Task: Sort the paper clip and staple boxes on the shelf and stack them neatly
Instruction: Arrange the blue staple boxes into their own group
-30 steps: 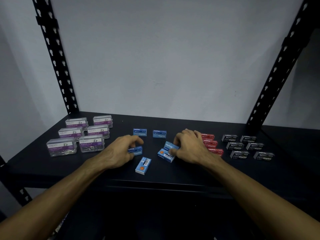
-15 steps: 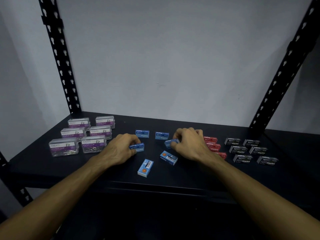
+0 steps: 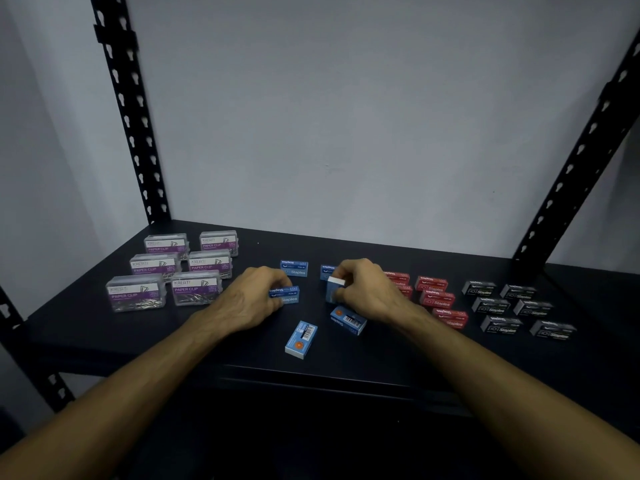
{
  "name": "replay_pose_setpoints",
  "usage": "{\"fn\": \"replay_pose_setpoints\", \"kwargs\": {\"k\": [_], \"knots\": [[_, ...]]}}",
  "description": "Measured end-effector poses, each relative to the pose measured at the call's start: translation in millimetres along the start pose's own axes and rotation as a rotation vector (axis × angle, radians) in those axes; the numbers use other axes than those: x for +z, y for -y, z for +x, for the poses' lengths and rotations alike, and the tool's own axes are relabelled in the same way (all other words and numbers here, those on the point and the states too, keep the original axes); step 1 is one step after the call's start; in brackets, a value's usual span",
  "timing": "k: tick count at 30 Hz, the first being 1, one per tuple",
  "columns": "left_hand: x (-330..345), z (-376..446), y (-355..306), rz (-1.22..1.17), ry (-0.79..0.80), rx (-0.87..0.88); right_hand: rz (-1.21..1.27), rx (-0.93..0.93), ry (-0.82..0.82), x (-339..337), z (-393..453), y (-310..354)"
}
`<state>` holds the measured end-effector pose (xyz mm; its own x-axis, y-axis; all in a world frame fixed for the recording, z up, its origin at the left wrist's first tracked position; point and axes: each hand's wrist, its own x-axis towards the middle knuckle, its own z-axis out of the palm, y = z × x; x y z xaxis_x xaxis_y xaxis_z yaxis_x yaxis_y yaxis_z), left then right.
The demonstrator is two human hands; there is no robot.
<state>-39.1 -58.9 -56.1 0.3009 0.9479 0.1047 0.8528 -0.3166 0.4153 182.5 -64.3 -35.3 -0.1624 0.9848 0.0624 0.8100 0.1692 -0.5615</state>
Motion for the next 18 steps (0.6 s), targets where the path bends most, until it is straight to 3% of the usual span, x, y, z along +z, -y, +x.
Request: {"fn": "replay_pose_setpoints", "kwargs": {"k": [4,8,12,18], "knots": [[1,1,3,-0.024,-0.019,0.004,0.015,0.026,-0.005,1,0,-1],[3,4,6,-0.034,-0.035,-0.008,-0.170,-0.031,-0.068,-6,-1,3],[5,7,8,-0.018,-0.046,0.008,-0.340,-0.061,0.012,-5,3,8],[8,13,10,-0.027,-0.069,0.037,-0.318,-0.023,0.075,7,11,9]]}}
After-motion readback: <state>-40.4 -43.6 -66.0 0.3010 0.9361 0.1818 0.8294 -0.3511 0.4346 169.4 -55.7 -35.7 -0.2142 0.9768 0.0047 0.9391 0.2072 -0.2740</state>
